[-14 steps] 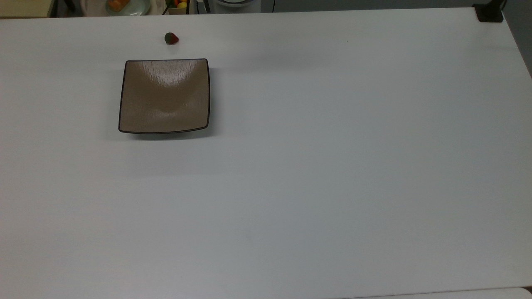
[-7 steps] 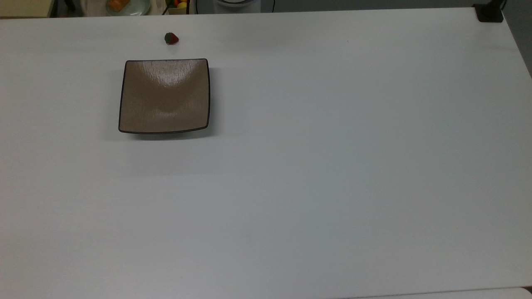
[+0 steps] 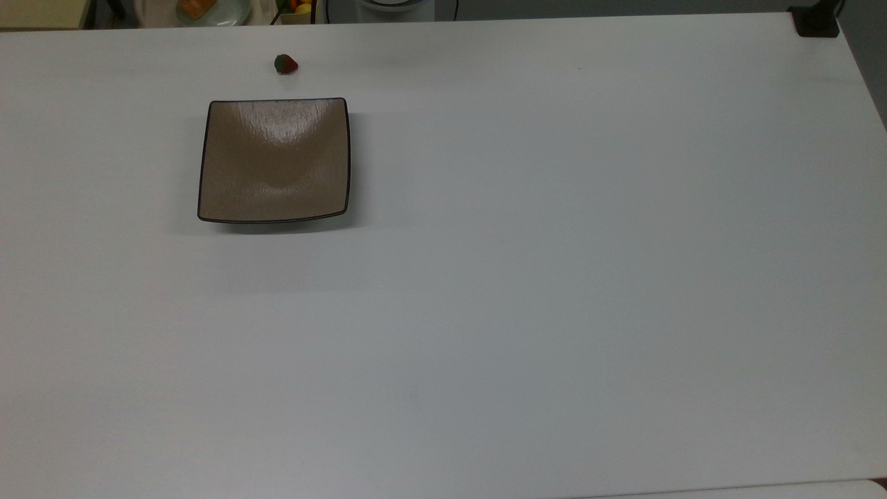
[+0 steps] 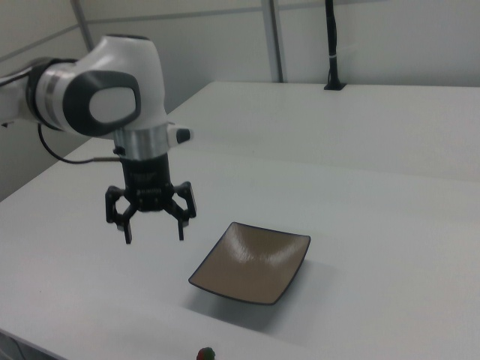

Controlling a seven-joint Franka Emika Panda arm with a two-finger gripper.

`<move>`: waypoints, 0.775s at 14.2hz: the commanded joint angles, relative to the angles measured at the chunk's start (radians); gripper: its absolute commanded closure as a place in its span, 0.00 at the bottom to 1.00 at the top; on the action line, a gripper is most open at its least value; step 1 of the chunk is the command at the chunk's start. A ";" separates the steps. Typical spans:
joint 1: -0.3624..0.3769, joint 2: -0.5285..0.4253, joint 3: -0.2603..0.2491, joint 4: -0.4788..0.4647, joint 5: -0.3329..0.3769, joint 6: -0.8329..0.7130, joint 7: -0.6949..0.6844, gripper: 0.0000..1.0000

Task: Strawberries on a ceramic plate
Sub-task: 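Move the open gripper over the red strawberry and lower it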

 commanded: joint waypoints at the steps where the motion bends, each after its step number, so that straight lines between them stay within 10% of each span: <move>1: -0.040 -0.030 -0.005 -0.112 -0.024 0.075 -0.147 0.00; 11: -0.042 -0.011 -0.148 -0.341 -0.130 0.387 -0.202 0.00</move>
